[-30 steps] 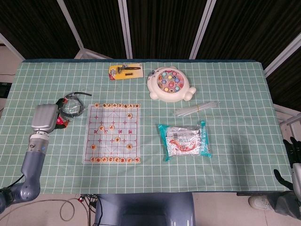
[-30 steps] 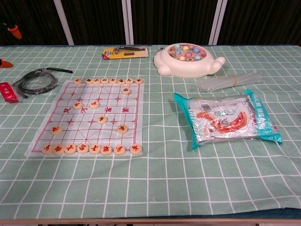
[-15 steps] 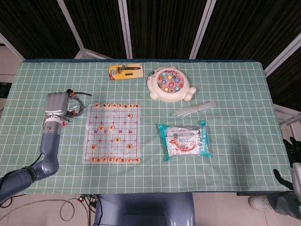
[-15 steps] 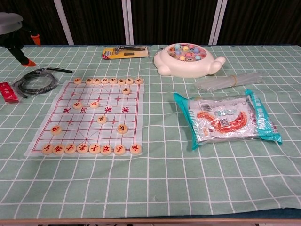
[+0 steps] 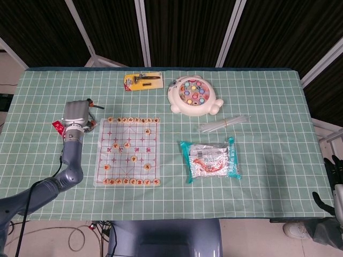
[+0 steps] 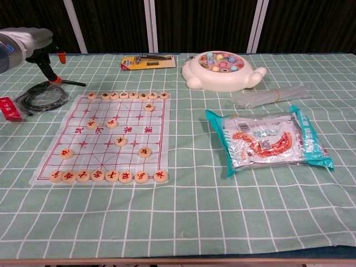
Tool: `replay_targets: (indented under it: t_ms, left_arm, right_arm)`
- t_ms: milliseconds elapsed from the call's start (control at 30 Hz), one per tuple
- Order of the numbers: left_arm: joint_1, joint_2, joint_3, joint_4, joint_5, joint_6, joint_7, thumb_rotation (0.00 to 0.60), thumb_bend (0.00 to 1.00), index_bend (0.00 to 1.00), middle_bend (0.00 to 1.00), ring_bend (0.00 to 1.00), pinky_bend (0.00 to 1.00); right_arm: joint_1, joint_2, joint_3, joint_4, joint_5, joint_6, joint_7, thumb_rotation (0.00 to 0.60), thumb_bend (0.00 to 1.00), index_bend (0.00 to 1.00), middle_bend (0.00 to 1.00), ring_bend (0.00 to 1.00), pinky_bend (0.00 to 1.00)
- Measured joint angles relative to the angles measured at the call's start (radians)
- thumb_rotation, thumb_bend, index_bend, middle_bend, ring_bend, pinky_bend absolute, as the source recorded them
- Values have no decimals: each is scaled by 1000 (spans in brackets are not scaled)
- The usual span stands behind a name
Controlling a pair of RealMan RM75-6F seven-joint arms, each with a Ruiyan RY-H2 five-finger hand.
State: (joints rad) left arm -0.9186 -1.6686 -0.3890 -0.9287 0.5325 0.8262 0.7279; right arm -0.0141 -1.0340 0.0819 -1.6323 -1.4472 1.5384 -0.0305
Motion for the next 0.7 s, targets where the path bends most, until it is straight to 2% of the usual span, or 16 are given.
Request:
replay_targets:
  t_ms: [467,700]
  left_arm:
    - [-103,-155,4,286,-39,-127,13,600,237,440,955,892,973]
    - [-134,-214,4,387,-39,-177,10,600,239,444,954,892,973]
  right_arm:
    - [0,4,6,-1,12,-2,15,600,343,0,0,0,0]
    - [-1,6,7,-1,13,-1,22,600,343,0,0,0,0]
